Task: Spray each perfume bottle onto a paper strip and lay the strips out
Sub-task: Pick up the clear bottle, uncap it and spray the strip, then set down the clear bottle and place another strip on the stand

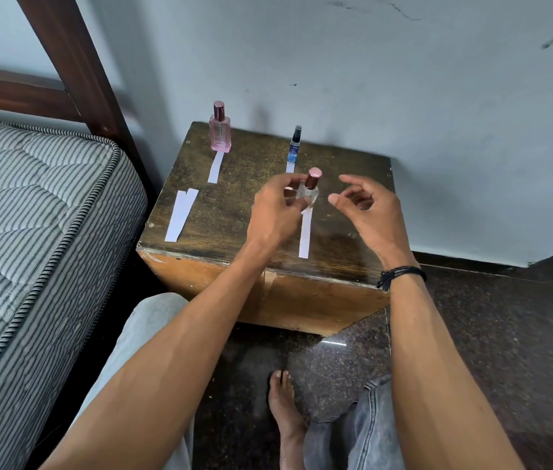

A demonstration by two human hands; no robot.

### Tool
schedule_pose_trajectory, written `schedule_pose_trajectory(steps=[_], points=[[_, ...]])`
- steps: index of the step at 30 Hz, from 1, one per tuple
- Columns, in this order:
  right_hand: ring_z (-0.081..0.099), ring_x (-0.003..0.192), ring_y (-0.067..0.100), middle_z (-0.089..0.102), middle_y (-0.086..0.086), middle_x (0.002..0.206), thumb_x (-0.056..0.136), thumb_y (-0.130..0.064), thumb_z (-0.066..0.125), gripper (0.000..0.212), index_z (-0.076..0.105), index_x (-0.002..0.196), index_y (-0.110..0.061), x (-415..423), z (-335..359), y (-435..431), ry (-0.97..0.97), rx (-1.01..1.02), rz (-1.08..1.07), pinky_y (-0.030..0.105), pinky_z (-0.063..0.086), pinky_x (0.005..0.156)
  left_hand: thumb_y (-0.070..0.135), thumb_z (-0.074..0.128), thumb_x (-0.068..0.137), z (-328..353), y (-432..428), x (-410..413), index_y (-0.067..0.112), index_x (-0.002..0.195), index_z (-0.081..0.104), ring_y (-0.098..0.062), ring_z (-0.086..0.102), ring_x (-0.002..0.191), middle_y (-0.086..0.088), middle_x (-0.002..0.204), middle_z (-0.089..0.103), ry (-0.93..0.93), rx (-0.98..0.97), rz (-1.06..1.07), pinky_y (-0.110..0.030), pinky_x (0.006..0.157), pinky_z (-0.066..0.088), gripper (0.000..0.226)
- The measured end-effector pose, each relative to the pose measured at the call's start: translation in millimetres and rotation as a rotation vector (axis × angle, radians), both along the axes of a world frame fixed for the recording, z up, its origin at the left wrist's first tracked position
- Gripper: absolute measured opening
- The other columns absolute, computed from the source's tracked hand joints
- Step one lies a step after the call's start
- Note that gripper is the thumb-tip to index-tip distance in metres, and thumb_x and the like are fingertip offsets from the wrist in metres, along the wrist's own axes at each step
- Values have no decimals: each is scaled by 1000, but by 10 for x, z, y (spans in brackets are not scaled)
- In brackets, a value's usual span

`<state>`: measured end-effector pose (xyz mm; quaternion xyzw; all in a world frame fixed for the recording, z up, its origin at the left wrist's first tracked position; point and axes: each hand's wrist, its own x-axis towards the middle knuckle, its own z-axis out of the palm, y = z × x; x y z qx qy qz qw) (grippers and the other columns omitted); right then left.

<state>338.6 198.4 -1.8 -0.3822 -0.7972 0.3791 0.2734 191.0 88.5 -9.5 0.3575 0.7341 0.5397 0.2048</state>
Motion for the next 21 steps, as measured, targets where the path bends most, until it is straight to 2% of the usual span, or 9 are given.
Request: schedule_pose_trajectory(steps=[2,5,7,16,21], points=[[62,95,-1,70,-12,104,91,-37,76,31,72,121,-30,-26,-46,19,-68,22,-17,17,49,83,19,74,91,35,-42,-91,17,126,65,-4,63,95,4,114,70,4,-22,36,-4,73,46,36],[64,96,8,70,-9,104,96,-28,72,23,75,118,-25,-93,-124,41,-183,46,-6,21,50,84,17,74,90,43,-108,-229,18,126,65,-6,65,95,4,111,71,-3,-58,103,-26,88,54,37],[64,97,10,71,-7,105,97,-25,71,21,75,117,-24,-146,-165,46,-226,56,4,25,51,88,19,76,89,27,-144,-301,19,124,66,-5,65,93,5,108,71,-16,-83,136,-34,91,56,37],[59,98,12,67,-4,112,99,-27,67,24,73,122,-25,-371,-299,41,-354,96,71,29,47,86,16,77,87,-1,-237,-460,20,121,68,-13,66,99,4,106,72,-26,-158,218,-42,97,53,36],[61,89,17,64,0,99,97,-25,69,17,75,113,-26,-426,-335,44,-375,95,73,31,48,78,15,77,86,-1,-246,-475,21,120,68,-13,66,98,4,104,71,-42,-163,214,-42,96,54,36]])
